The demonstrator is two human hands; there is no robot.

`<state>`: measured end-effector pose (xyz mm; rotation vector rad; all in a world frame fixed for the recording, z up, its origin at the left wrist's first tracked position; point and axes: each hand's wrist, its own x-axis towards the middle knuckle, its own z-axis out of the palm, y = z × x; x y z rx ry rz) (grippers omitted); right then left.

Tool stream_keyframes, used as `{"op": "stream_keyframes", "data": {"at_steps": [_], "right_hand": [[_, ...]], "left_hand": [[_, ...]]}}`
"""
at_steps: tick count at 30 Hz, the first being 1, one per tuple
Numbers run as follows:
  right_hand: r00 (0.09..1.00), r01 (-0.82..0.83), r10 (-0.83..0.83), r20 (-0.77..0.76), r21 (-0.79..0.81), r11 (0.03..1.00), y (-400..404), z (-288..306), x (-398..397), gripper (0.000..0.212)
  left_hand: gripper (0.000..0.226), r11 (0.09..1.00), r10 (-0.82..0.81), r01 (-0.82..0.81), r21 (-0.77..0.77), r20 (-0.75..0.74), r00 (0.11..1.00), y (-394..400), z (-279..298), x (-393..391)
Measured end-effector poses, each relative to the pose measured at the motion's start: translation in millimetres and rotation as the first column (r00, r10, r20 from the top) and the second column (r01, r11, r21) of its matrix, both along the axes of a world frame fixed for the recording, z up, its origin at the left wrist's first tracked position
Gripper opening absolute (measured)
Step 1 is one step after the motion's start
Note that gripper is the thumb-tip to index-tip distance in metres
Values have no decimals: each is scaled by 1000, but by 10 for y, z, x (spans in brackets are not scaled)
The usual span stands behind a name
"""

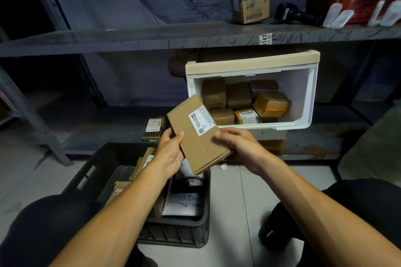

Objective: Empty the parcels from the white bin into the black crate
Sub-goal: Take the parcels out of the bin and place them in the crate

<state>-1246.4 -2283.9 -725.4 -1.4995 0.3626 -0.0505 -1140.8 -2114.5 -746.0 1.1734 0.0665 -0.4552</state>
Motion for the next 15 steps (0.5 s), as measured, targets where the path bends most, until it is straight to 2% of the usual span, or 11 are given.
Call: {"op": "stream_keyframes", "data": {"at_steps": [3,9,12,15], "right_hand": [[1000,-18,18,0,-93,996,42,-22,11,31],[998,66,-67,-1,-133,989,-9,-37,65,27],[992,129,-127,24,-169,977,-88,-5,53,27],[986,166,-152,73,-246,955,-154,19,42,23]], "left_hand": [[39,995,59,-62,-76,-48,997,-9,-3,-15],[34,1000,9,-12,-27,-97,995,13,-10,-40],[58,999,-16,20,29,-123,992,63,-7,22],[78,1000,-16,15,-8,-146,989,134,31,84]]}}
